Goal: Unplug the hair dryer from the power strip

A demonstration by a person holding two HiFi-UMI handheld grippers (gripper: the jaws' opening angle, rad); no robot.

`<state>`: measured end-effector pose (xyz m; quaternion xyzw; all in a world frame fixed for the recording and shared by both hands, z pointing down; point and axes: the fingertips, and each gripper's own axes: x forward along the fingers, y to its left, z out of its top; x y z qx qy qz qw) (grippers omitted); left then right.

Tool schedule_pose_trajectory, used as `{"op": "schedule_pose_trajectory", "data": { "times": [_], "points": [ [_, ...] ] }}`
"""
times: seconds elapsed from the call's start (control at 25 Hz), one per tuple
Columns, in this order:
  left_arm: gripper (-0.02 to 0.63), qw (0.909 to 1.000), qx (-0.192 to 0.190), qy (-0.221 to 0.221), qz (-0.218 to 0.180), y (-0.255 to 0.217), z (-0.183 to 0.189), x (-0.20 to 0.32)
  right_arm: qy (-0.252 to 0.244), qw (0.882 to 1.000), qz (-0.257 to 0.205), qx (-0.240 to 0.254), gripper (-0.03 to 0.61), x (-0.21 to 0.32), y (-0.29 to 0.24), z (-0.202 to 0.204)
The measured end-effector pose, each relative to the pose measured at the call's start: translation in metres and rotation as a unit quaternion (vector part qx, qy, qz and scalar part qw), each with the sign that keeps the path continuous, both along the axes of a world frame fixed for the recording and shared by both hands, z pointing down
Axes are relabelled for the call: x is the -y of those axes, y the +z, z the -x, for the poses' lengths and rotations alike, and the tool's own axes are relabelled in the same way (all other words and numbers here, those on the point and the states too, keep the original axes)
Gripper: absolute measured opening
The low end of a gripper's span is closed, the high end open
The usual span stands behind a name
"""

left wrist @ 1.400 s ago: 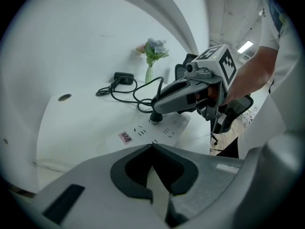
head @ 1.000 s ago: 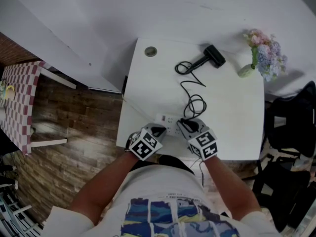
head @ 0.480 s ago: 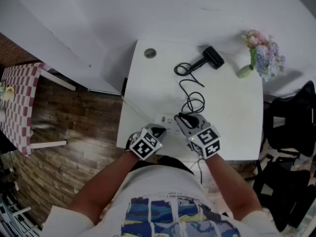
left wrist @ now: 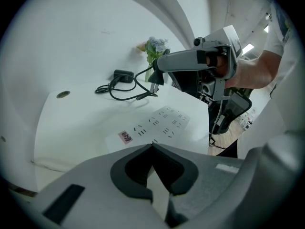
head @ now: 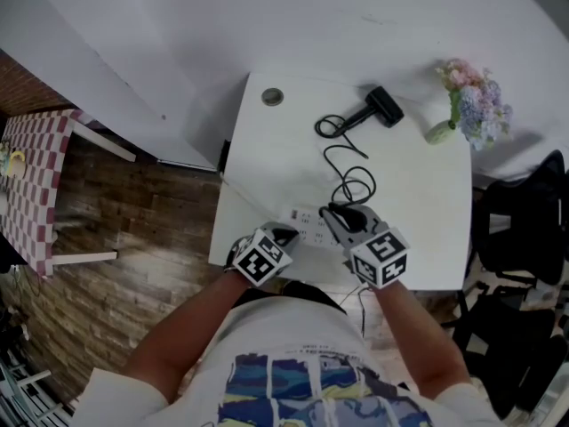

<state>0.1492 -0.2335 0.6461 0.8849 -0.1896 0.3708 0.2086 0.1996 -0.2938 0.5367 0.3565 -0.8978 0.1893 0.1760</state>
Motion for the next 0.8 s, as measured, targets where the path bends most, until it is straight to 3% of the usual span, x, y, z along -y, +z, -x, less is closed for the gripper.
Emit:
{"op": "schedule_pose_trajectory", "data": {
  "times": [0.8],
  "points": [
    [0.003,1.0,-0.002,-0.008,-0.001,0.001,0.0,-0.001,0.003,1.0,-0.007,0.012,0.049,-0.005,-0.013,-0.009]
  ]
}}
